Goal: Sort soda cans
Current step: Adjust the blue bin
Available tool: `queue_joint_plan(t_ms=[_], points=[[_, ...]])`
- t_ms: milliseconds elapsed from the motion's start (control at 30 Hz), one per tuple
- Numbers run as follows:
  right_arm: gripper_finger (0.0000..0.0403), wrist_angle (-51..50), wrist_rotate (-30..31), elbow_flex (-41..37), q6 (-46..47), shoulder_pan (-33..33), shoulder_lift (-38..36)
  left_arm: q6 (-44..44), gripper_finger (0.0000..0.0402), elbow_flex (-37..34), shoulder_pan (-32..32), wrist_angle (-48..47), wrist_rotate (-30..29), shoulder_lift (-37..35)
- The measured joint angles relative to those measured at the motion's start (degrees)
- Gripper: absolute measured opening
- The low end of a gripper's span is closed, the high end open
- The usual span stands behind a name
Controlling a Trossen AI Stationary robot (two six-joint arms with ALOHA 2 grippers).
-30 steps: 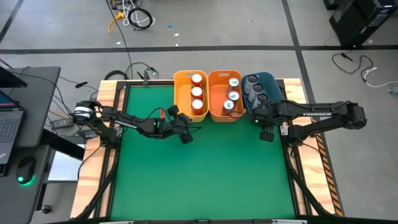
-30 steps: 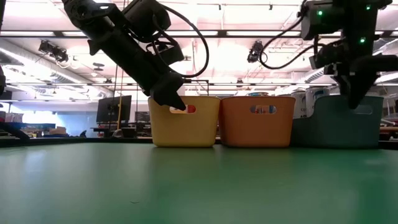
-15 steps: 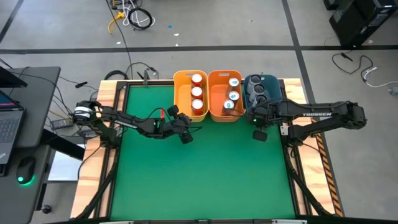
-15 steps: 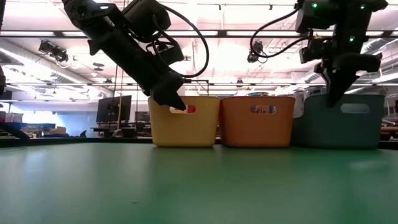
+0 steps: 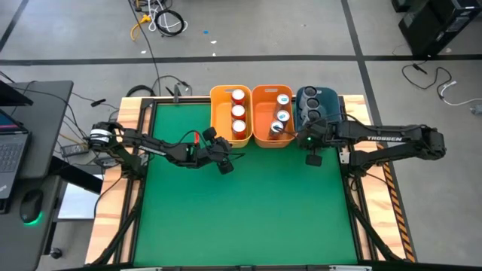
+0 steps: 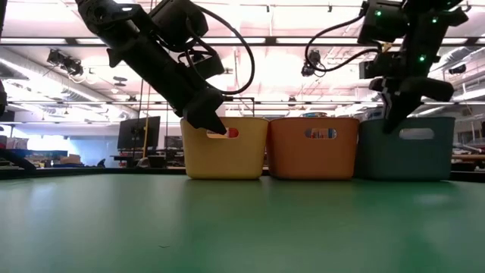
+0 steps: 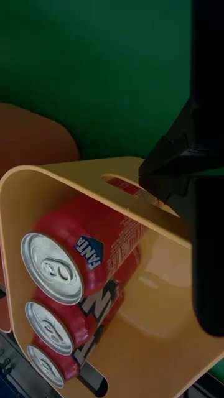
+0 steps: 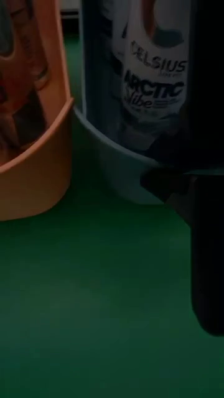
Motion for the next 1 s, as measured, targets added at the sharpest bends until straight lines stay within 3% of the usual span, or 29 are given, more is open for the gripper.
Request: queue_joint_plan(t_ms=[667, 1000], points=[[0.0005, -0.5, 0.8, 0.3, -9.5, 0.3, -1.8, -0.1, 0.0001, 0.0, 0.0, 0.0, 0.0, 0.0], [0.0063, 1.1, 0.5, 0.3, -15.7, -2.6, -1.9, -0.2, 0.0001, 0.0, 0.0, 0.5, 0.0, 0.0]])
